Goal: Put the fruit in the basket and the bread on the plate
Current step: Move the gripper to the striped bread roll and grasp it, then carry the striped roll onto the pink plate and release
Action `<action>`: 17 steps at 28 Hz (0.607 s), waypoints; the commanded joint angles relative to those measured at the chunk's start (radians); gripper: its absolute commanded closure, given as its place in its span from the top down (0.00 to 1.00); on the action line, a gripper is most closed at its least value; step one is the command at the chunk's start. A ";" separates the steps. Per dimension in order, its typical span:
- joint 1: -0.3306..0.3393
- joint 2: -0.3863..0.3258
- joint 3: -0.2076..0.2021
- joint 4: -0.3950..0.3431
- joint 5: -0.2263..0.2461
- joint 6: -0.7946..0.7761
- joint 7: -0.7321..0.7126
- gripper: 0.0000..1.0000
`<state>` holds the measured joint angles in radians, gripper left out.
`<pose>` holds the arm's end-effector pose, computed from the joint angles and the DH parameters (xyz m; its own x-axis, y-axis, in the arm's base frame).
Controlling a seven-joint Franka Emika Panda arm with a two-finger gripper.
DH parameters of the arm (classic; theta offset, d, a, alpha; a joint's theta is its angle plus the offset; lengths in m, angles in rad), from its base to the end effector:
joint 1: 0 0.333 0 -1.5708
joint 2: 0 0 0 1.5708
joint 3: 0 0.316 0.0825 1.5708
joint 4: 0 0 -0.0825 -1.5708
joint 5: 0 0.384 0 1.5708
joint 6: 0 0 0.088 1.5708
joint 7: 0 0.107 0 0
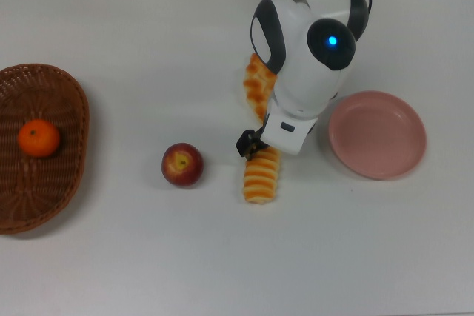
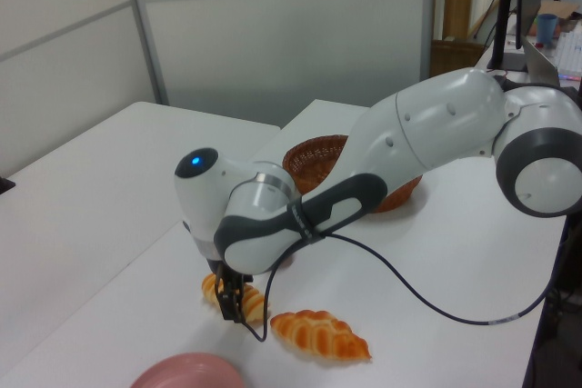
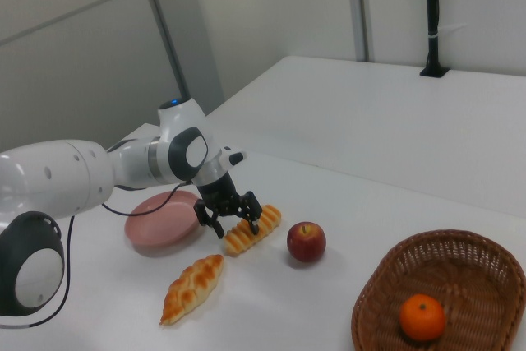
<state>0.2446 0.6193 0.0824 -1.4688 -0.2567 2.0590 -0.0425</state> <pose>0.6805 0.2059 0.3167 0.8885 0.4568 -0.0425 0.4569 -0.8726 0.1728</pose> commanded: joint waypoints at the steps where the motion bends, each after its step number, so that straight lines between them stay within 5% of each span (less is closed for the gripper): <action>1: 0.007 -0.004 -0.015 0.002 -0.009 0.013 0.012 0.26; 3: 0.007 -0.006 -0.015 0.005 -0.006 0.013 0.024 0.00; 17: 0.005 -0.041 -0.015 0.024 -0.003 0.006 0.082 0.00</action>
<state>0.2417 0.6130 0.0789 -1.4391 -0.2627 2.0597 0.0226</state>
